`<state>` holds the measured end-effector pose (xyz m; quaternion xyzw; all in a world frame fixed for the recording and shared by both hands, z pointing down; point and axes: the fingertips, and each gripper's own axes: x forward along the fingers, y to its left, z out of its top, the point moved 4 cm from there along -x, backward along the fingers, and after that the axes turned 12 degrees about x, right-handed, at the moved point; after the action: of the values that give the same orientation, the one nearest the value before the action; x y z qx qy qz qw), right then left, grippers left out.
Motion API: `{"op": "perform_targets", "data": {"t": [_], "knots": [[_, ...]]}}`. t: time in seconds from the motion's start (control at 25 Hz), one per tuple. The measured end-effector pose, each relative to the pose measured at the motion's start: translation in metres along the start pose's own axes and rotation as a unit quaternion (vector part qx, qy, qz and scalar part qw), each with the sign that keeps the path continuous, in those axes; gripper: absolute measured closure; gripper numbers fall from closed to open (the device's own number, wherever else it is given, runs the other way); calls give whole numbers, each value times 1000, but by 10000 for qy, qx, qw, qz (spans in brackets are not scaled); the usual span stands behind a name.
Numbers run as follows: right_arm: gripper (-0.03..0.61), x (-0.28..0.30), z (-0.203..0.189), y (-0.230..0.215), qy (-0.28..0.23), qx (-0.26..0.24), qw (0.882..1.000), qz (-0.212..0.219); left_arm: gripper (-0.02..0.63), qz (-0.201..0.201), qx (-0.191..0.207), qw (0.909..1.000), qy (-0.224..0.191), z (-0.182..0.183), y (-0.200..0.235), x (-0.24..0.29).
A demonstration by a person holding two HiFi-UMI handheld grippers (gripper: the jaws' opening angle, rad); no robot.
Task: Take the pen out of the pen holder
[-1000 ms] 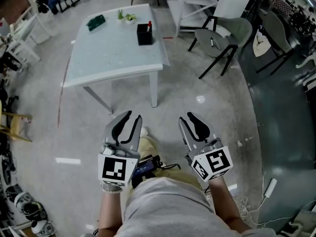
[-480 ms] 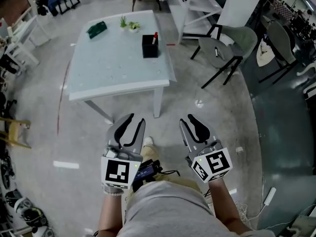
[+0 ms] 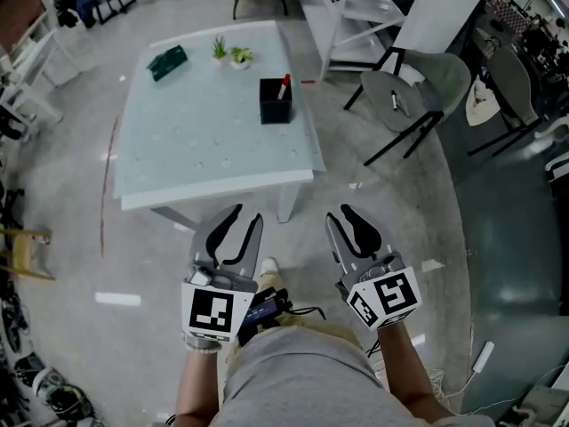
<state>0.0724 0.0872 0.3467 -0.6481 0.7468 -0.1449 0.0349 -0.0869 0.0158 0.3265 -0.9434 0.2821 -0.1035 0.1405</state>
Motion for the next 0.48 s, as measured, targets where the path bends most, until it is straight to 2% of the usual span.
{"op": "perform_targets", "data": {"t": [0.48], "knots": [[469, 93, 32, -20, -56, -88, 9999, -120, 500, -154, 93, 9998, -64, -10, 75, 66]]}}
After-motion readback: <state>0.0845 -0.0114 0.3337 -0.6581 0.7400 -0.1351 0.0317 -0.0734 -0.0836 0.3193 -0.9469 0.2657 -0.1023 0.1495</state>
